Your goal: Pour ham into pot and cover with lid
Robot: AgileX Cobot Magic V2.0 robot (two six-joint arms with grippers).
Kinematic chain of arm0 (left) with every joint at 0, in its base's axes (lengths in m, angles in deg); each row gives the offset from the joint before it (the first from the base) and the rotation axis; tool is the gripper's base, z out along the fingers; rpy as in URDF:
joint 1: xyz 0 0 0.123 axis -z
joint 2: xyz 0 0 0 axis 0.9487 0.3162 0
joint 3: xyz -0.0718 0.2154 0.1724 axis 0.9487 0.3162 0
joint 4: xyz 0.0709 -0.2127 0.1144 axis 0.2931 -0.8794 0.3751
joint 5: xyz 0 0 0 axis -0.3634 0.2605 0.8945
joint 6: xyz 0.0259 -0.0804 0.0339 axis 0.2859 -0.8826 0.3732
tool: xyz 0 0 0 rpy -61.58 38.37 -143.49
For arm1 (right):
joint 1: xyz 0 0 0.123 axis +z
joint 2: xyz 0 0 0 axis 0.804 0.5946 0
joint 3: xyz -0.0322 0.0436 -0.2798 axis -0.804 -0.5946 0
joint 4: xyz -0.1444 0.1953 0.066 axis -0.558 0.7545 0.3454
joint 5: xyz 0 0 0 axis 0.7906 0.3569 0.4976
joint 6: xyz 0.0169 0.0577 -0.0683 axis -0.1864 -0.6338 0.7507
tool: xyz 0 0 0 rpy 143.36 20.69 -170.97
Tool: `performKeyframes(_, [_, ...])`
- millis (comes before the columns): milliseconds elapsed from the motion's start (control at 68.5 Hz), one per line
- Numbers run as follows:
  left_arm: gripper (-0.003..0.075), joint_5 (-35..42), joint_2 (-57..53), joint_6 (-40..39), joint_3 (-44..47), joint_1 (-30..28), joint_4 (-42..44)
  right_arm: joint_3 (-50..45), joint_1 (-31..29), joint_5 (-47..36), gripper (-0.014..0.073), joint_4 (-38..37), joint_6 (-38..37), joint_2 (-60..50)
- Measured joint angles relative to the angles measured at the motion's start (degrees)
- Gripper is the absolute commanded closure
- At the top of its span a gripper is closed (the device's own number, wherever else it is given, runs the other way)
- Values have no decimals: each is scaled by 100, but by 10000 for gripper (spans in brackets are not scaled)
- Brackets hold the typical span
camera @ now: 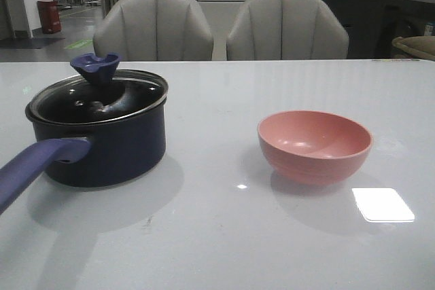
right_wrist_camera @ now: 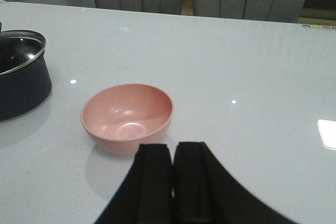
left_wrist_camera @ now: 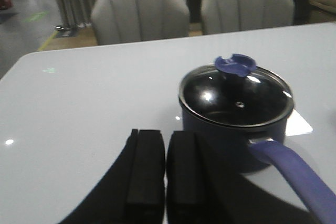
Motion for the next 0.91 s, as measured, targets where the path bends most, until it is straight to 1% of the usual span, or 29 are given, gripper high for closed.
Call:
performKeyframes(73, [587, 346, 0, -364, 319, -178, 187, 0, 0, 0, 449, 0, 0, 0])
performKeyframes(161, [587, 593, 0, -586, 591, -252, 337, 0, 0, 4, 449, 0, 0, 0])
performKeyframes(263, [587, 853, 0, -649, 775, -263, 422, 0, 0, 4, 449, 0, 0, 0])
performKeyframes(277, [587, 1013, 0, -676, 854, -263, 437, 0, 0, 4, 449, 0, 0, 0])
performKeyframes(321, [587, 1121, 0, -677, 894, -263, 462, 0, 0, 4, 449, 0, 0, 0])
performKeyframes(423, [587, 1658, 0, -685, 892, -270, 500, 0, 0, 4, 449, 0, 0, 0])
performKeyframes(905, [587, 1727, 0, -689, 892, -270, 512, 0, 0, 4, 449, 0, 0, 0])
